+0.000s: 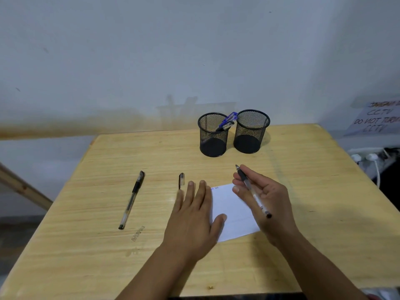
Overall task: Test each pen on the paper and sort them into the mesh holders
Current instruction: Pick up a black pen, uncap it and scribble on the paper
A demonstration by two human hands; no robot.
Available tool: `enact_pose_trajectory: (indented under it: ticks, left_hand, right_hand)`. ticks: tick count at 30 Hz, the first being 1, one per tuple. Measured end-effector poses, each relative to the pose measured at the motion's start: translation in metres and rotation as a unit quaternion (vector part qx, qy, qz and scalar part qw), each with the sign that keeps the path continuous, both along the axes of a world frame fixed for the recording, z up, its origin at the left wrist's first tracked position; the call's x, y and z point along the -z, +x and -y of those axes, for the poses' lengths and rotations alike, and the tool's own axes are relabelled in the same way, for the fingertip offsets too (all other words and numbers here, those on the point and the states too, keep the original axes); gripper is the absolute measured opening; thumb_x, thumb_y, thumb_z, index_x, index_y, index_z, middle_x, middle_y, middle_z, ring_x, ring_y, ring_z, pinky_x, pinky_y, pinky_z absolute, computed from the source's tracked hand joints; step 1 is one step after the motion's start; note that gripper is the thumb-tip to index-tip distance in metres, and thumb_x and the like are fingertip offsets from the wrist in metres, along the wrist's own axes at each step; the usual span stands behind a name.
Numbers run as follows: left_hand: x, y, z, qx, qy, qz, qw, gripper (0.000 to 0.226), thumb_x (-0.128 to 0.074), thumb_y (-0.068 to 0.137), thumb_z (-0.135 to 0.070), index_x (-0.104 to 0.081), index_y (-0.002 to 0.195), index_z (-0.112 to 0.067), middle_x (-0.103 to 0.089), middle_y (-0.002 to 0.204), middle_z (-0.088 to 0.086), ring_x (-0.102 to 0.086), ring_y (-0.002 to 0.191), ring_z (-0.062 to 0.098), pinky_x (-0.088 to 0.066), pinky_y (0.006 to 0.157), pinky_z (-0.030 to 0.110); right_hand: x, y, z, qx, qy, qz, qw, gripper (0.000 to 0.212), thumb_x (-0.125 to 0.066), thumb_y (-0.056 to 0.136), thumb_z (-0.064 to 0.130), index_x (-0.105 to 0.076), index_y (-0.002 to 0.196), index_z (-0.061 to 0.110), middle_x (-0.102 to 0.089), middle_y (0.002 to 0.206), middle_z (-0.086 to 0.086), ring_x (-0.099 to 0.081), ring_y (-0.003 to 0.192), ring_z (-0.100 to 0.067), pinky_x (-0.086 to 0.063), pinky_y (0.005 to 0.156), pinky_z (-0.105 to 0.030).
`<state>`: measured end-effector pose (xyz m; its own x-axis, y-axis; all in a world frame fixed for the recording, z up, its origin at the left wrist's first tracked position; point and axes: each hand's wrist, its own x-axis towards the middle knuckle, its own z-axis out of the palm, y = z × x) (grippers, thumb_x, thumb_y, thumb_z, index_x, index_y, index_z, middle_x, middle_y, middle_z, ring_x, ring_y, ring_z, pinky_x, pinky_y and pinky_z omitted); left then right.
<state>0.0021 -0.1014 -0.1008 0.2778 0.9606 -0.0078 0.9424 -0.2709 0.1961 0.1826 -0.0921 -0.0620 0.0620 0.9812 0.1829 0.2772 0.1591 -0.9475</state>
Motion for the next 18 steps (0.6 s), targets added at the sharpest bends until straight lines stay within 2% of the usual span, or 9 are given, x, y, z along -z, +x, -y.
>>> enact_pose_trajectory:
  ticks: [2,4,6,11,15,18]
  left_hand:
    - [0.000,0.000,0.000,0.000,-0.005,-0.021,1.000,0.077,-0.009,0.096,-0.063,0.010,0.155,-0.017,0.016,0.163,-0.001,0.025,0.147,0.020,0.011,0.121,0.043]
    - [0.000,0.000,-0.001,-0.001,-0.008,-0.023,1.000,0.076,-0.011,0.096,-0.061,0.010,0.155,-0.018,0.016,0.163,-0.001,0.023,0.148,0.020,0.010,0.121,0.043]
    - [0.000,0.000,-0.001,-0.005,-0.005,-0.017,1.000,0.076,-0.012,0.096,-0.061,0.009,0.155,-0.018,0.014,0.164,-0.002,0.020,0.149,0.019,0.009,0.121,0.042]
    - [0.001,0.002,-0.001,-0.009,-0.003,-0.011,1.000,0.075,-0.011,0.096,-0.061,0.007,0.156,-0.019,0.014,0.164,-0.003,0.021,0.148,0.018,0.008,0.122,0.042]
    - [-0.001,0.001,0.001,-0.009,-0.002,-0.006,1.000,0.075,-0.013,0.096,-0.061,0.006,0.156,-0.019,0.013,0.164,-0.002,0.021,0.149,0.018,0.009,0.121,0.041]
    - [-0.001,0.001,0.000,-0.009,-0.002,-0.002,1.000,0.075,-0.013,0.096,-0.061,0.006,0.156,-0.019,0.013,0.164,-0.003,0.022,0.148,0.017,0.010,0.120,0.041]
  right_hand:
    - [0.000,-0.002,-0.006,0.052,-0.004,-0.021,0.998,0.039,-0.073,0.087,0.016,-0.066,0.125,0.019,-0.074,0.104,0.016,-0.069,0.097,0.004,-0.055,0.085,-0.017]
    - [0.001,-0.004,-0.014,0.092,-0.036,-0.039,0.994,0.025,-0.069,0.090,0.023,-0.071,0.114,0.029,-0.076,0.095,0.013,-0.072,0.088,-0.003,-0.060,0.083,-0.030]
    - [0.004,-0.006,-0.022,0.087,-0.038,-0.020,0.995,0.017,-0.066,0.092,0.025,-0.069,0.101,0.039,-0.074,0.094,0.012,-0.072,0.085,-0.006,-0.061,0.081,-0.033]
    - [0.014,-0.010,-0.038,0.039,-0.033,0.009,0.999,0.011,-0.065,0.092,0.021,-0.069,0.100,0.027,-0.075,0.095,0.002,-0.072,0.093,-0.014,-0.060,0.087,-0.040]
    - [0.019,-0.010,-0.049,0.021,-0.032,0.016,0.999,0.012,-0.066,0.092,0.021,-0.068,0.092,0.033,-0.075,0.089,0.003,-0.072,0.088,-0.011,-0.059,0.085,-0.037]
    - [0.027,-0.010,-0.056,0.033,-0.029,0.051,0.998,0.006,-0.066,0.092,0.022,-0.069,0.095,0.026,-0.074,0.086,0.009,-0.070,0.084,-0.003,-0.058,0.080,-0.026]
